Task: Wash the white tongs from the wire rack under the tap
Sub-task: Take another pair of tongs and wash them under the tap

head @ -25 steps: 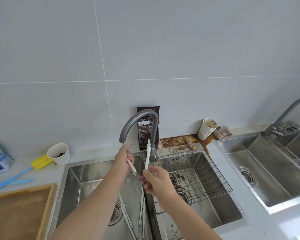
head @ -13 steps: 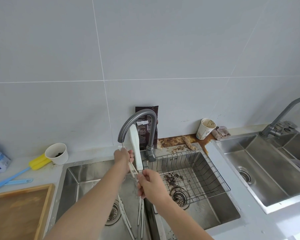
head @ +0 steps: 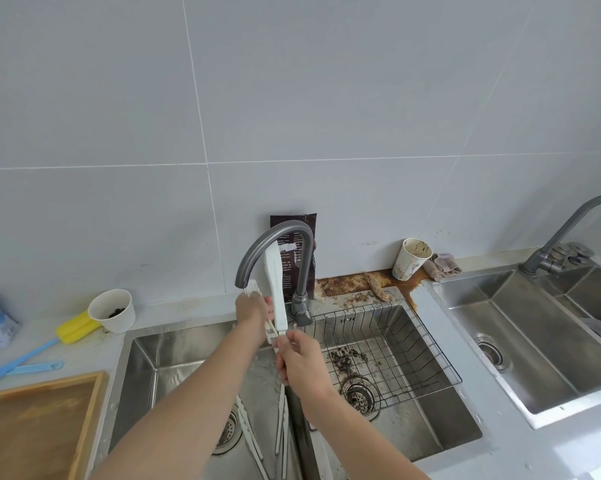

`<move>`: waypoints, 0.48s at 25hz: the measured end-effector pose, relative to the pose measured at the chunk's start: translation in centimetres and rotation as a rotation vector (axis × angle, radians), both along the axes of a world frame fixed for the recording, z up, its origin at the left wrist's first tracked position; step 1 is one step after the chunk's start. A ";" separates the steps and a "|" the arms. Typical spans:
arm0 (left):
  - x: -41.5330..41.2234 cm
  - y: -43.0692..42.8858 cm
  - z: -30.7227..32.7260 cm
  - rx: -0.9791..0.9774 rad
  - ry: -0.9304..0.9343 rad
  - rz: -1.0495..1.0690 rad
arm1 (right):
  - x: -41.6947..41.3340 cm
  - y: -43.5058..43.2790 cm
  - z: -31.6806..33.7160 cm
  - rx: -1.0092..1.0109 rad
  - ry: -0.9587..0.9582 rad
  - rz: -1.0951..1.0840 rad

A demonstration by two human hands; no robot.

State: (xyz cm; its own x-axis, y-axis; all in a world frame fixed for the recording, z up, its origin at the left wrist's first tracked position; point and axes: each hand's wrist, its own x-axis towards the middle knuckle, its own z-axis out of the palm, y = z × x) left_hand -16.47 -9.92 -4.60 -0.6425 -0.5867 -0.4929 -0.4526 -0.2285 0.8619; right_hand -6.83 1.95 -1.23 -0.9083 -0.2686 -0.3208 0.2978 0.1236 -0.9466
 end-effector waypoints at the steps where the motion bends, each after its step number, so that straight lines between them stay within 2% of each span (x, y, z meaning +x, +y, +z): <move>1: 0.1 0.6 0.0 -0.005 -0.012 -0.016 | -0.5 -0.1 0.2 0.010 -0.004 -0.018; 4: 0.4 1.0 -0.1 -0.024 -0.016 -0.056 | -0.4 -0.1 -0.2 0.010 -0.010 -0.019; 8: -0.3 -0.5 -0.6 0.005 0.034 -0.002 | 0.9 0.3 -1.6 0.001 0.013 -0.004; 12: -0.1 1.7 -0.1 -0.097 0.024 -0.064 | -0.6 0.2 -1.3 0.044 0.064 -0.061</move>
